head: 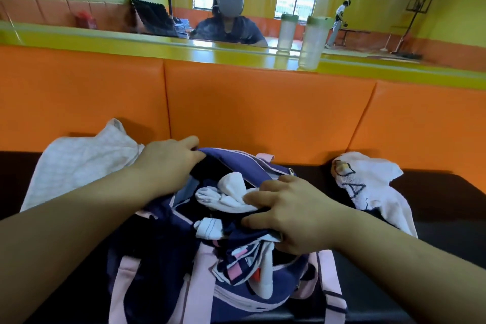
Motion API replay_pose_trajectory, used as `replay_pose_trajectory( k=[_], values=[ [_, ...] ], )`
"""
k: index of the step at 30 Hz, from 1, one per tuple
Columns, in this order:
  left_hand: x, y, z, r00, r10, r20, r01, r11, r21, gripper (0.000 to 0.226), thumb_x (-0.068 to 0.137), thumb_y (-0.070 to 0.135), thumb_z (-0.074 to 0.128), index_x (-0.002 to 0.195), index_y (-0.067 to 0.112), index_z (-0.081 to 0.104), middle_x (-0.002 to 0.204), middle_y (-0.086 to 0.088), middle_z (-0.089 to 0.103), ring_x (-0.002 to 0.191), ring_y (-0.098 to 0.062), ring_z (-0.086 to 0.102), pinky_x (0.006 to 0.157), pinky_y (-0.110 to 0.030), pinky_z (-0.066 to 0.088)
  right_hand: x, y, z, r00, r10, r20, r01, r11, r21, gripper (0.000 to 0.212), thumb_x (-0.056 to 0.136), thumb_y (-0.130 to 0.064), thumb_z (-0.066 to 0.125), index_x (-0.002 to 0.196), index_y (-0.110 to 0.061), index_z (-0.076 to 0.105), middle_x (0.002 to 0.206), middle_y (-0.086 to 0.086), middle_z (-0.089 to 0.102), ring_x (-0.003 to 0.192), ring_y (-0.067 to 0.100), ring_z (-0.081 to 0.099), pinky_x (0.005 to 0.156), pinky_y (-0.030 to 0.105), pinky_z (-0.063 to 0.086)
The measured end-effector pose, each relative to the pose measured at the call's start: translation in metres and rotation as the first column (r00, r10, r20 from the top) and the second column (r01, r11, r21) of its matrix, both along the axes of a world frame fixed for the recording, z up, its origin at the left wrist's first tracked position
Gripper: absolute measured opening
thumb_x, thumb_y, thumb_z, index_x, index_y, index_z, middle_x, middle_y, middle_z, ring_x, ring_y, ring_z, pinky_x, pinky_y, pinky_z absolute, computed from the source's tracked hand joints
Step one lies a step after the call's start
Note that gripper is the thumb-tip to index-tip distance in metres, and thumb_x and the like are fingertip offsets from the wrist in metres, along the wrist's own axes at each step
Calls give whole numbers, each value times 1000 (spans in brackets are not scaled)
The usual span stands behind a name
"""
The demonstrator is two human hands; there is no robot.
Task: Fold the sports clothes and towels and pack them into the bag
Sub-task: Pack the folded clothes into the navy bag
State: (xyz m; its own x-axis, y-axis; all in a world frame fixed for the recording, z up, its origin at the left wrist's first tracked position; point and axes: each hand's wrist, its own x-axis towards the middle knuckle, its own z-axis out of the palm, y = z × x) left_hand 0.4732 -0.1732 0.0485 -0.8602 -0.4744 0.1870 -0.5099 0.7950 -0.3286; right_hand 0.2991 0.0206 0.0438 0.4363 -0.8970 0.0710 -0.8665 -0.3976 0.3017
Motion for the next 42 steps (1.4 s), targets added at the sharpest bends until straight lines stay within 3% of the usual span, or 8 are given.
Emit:
replay_pose_trajectory(
  k=[7, 14, 19, 25, 31, 36, 38, 42],
  values=[
    [-5, 6, 24, 992, 1, -125, 19, 987, 158, 50, 84, 17, 51, 129, 39, 45, 123, 8, 40, 74, -20, 49, 48, -27, 31, 7, -27, -5, 941, -197, 274, 227, 971, -82, 45, 72, -40, 60, 117, -34, 61, 101, -2, 63, 83, 31, 62, 54, 36, 48],
    [-1, 7, 36, 989, -21, -146, 55, 970, 235, 62, 80, 14, 51, 133, 45, 41, 126, 16, 39, 90, -19, 57, 59, -30, 42, 25, -37, -24, 521, -492, 698, 614, 784, 95, 46, 77, -34, 63, 122, -37, 56, 111, -10, 59, 104, 18, 55, 74, 34, 47],
    [16, 6, 42, 989, -13, -147, 48, 971, 235, 65, 81, 13, 51, 129, 56, 41, 118, 21, 43, 88, -12, 58, 55, -29, 36, 3, -22, -18, 409, -620, 669, 791, 607, 78, 36, 82, -40, 58, 118, -35, 57, 118, -5, 57, 109, 22, 54, 75, 33, 42],
    [9, 13, 40, 966, -111, -234, 181, 935, 306, 55, 81, 27, 39, 131, 50, 45, 114, 17, 48, 87, -15, 58, 65, -38, 50, 11, -23, -23, 276, -708, 650, 871, 470, 142, 39, 84, -44, 54, 118, -25, 49, 122, 5, 46, 105, 33, 55, 75, 36, 42],
    [8, 14, 26, 974, -132, -186, 180, 945, 272, 59, 80, 14, 52, 131, 45, 45, 111, 16, 46, 82, -16, 58, 64, -40, 51, 48, -31, -56, 356, -764, 538, 840, 514, 175, 57, 82, -51, 58, 123, -19, 34, 130, 13, 31, 108, 34, 49, 67, 33, 34],
    [12, 18, 18, 977, -144, -157, 177, 959, 220, 59, 80, 19, 55, 136, 37, 42, 123, 7, 43, 94, -20, 54, 68, -40, 52, 36, -13, -49, 293, -728, 620, 702, 604, 377, 87, 65, -79, 56, 128, -25, 31, 129, 5, 26, 123, 30, 33, 92, 43, 40],
    [10, 22, 13, 972, -170, -161, 197, 965, 171, 61, 80, 21, 59, 138, 30, 43, 127, 0, 43, 102, -24, 48, 72, -42, 51, 24, -1, -42, 242, -698, 674, 625, 643, 441, 82, 67, -80, 52, 131, -31, 34, 128, 1, 30, 126, 26, 34, 100, 43, 38],
    [1, 41, -1, 917, -314, -247, 330, 944, 25, 61, 67, 23, 68, 126, 25, 54, 116, -8, 51, 92, -32, 52, 62, -41, 52, 5, 19, -38, 301, -655, 694, 659, 668, 345, 54, 85, -62, 50, 132, -36, 42, 122, -2, 41, 113, 21, 50, 92, 34, 42]
  ],
)
